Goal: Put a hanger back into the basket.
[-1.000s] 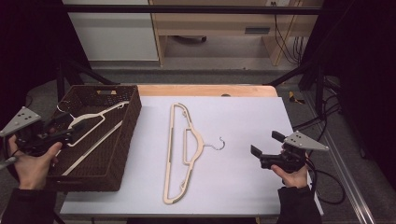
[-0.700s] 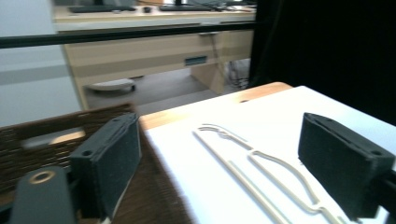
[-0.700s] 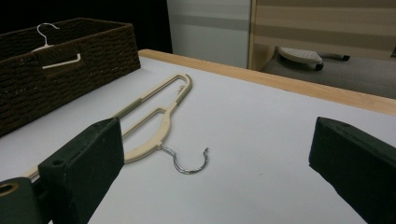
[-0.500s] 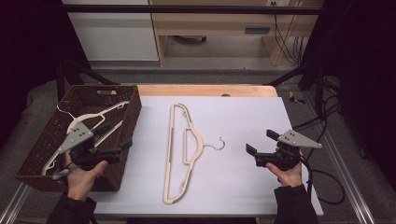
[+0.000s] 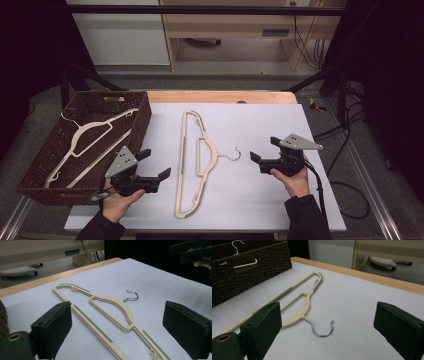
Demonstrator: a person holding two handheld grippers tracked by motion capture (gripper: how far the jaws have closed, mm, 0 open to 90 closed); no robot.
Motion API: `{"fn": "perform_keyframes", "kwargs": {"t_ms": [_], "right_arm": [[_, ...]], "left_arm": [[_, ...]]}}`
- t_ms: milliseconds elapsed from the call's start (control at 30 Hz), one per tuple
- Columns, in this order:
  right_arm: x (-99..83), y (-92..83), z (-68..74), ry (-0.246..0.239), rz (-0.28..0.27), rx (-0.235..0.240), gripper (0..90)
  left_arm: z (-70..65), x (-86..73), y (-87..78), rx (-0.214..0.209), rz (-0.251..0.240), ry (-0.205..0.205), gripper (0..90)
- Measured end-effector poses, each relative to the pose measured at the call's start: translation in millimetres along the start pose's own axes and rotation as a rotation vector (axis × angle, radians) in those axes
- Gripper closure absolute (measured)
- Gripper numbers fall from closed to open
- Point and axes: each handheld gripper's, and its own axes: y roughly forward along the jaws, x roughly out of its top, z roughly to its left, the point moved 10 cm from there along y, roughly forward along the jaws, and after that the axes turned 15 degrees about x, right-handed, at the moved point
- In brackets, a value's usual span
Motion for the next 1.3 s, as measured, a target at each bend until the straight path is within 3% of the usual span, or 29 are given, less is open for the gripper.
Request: {"fn": "perform_keyframes", "kwargs": {"t_ms": [333, 533, 700, 833, 1100, 1300], "right_arm": [[-3.3, 37.4, -10.0, 0.031, 0.028, 0.015, 17.5], [-18.1, 67.7, -12.8, 0.048, 0.105, 0.030, 24.6], [-32.6, 90.9, -13.3, 0.017, 0.189, 0.045, 30.8], [-42.8, 105.9, -15.6, 0.039, 0.230, 0.049, 37.3], [-61.1, 118.4, -18.3, 0.052, 0.300, 0.052, 51.1], [-76.1, 124.2, -17.7, 0.064, 0.363, 0.081, 61.5]], "left_arm": [[-6.7, -25.7, 13.6, -0.027, 0.062, 0.015, 8.7], [-12.2, -33.0, 17.7, -0.044, 0.086, 0.025, 9.0], [-11.2, -33.3, 17.5, -0.044, 0.086, 0.029, 9.0], [-12.3, -35.1, 18.1, -0.047, 0.093, 0.031, 9.1], [-13.2, -35.7, 18.6, -0.050, 0.093, 0.033, 9.3], [-14.7, -37.1, 19.3, -0.055, 0.099, 0.033, 9.4]]}}
